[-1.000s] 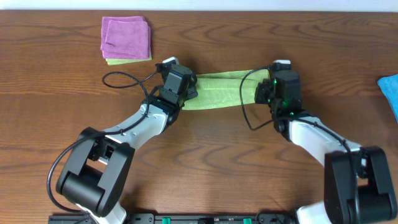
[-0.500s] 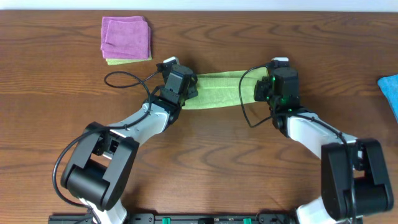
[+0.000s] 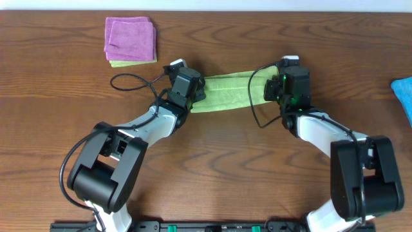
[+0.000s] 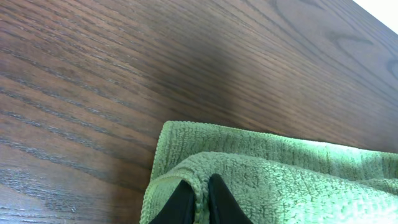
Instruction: Fold the cloth
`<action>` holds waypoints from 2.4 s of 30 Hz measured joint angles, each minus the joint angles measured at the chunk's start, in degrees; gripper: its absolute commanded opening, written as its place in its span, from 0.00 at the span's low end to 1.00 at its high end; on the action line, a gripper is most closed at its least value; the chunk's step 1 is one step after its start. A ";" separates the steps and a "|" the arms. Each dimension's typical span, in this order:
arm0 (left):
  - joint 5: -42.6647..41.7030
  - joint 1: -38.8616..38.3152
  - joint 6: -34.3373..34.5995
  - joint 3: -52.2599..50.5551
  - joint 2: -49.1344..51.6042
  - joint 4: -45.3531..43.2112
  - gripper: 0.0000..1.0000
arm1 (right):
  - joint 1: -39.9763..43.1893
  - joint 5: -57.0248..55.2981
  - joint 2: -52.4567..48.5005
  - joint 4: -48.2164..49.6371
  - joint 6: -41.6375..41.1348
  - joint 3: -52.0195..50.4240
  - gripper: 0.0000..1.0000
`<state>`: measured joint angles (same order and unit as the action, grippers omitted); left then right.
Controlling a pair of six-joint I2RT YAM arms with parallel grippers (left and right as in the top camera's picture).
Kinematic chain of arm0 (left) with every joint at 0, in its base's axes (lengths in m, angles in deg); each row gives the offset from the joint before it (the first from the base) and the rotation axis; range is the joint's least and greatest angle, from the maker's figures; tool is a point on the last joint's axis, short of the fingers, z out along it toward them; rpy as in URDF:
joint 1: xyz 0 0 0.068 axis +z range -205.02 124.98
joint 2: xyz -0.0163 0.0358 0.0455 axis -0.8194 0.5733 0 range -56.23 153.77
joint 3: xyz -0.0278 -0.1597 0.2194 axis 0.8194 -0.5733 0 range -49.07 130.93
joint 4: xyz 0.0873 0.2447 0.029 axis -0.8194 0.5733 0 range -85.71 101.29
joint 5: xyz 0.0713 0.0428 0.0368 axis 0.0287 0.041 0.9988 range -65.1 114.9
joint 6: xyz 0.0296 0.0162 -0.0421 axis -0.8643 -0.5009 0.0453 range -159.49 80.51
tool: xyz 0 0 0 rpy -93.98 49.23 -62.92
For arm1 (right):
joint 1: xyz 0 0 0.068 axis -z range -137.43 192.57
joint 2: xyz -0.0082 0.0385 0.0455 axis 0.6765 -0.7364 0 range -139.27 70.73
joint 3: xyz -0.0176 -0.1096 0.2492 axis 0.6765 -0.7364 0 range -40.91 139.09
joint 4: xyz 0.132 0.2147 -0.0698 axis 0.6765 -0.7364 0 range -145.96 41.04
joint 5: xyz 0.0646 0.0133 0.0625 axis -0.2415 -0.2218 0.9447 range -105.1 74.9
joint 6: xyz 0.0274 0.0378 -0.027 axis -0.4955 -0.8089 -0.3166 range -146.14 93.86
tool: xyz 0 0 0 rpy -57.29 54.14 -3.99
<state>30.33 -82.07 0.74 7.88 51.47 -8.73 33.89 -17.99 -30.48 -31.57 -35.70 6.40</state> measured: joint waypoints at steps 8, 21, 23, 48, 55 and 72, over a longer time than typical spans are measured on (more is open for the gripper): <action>1.07 0.04 -0.68 0.00 0.00 0.00 0.46 | 0.00 -0.15 -1.38 1.68 0.44 0.00 0.99; -3.48 0.04 -1.05 0.00 0.00 0.44 0.73 | 0.00 0.50 -1.40 0.83 0.81 0.00 0.98; -5.11 0.04 -0.96 0.00 0.00 0.50 0.70 | 0.00 1.68 -1.38 -0.55 0.44 0.24 0.96; -12.31 -2.84 3.13 0.00 0.02 5.14 0.76 | 0.02 3.32 -1.51 -13.00 4.00 1.60 0.53; -10.91 -2.86 3.26 0.00 0.87 5.35 0.76 | 0.02 3.02 -5.01 -12.48 5.05 2.01 0.37; -5.55 0.42 1.66 0.52 0.98 8.72 0.78 | -2.51 1.75 -4.00 -20.00 -1.60 3.61 0.15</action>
<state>24.78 -81.65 2.40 8.40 52.46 0.00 31.37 -16.24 -34.48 -51.57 -37.29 10.00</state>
